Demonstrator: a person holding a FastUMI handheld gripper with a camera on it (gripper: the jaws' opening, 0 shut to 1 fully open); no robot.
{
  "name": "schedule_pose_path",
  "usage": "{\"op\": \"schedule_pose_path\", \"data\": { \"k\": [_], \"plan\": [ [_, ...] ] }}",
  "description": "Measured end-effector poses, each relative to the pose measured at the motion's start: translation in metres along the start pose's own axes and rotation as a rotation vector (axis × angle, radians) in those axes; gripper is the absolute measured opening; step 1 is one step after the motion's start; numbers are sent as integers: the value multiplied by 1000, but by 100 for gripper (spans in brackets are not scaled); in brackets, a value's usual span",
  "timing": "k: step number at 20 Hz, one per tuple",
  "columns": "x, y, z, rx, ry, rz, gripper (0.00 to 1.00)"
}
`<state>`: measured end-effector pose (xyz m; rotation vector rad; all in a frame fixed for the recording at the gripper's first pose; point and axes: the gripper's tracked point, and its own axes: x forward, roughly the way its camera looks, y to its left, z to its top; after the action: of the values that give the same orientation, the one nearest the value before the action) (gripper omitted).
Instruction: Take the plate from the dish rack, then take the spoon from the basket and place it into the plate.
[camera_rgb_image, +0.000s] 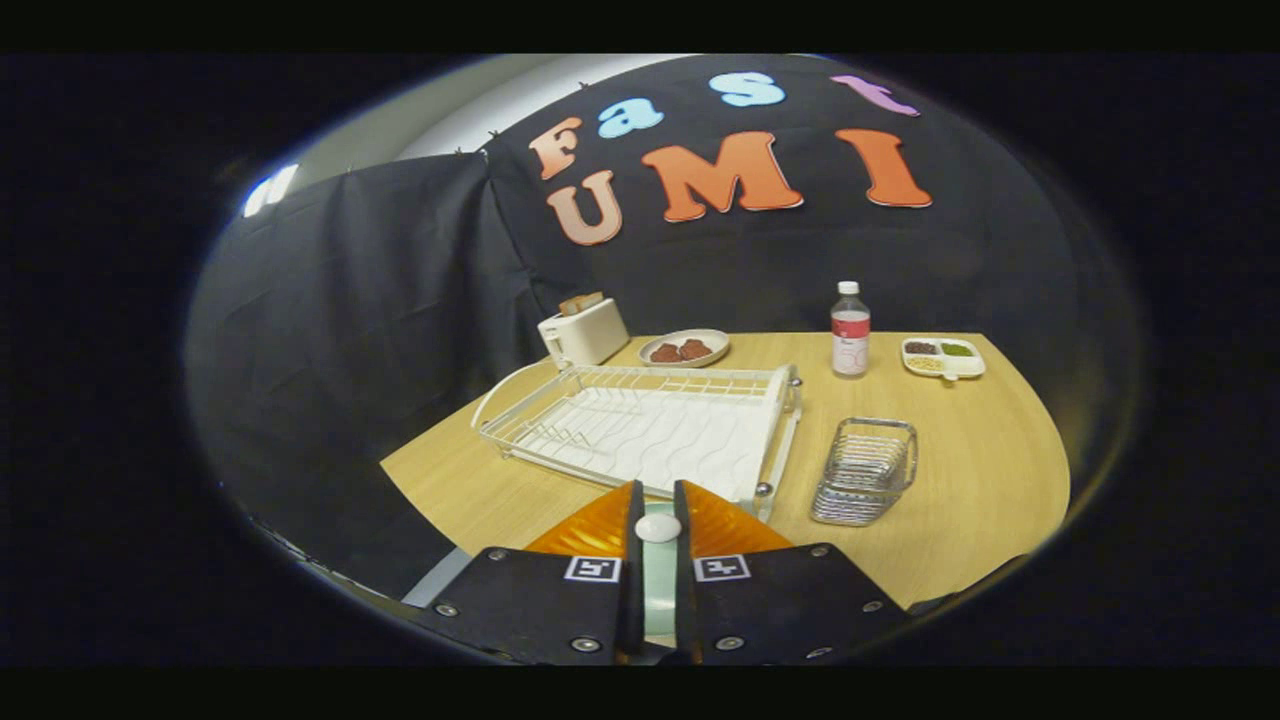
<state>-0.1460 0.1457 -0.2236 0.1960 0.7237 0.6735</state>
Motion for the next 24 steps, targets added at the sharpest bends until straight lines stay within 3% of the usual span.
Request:
{"op": "schedule_pose_path", "data": {
  "k": [7, 10, 16, 24],
  "plan": [
    [27, 28, -26, -46, 76, 153, 12],
    [30, 28, -30, -68, 85, 179, 12],
    [25, 19, -44, -49, 82, 206, 14],
    [12, -18, -78, 59, 162, 146, 19]
  ]
}}
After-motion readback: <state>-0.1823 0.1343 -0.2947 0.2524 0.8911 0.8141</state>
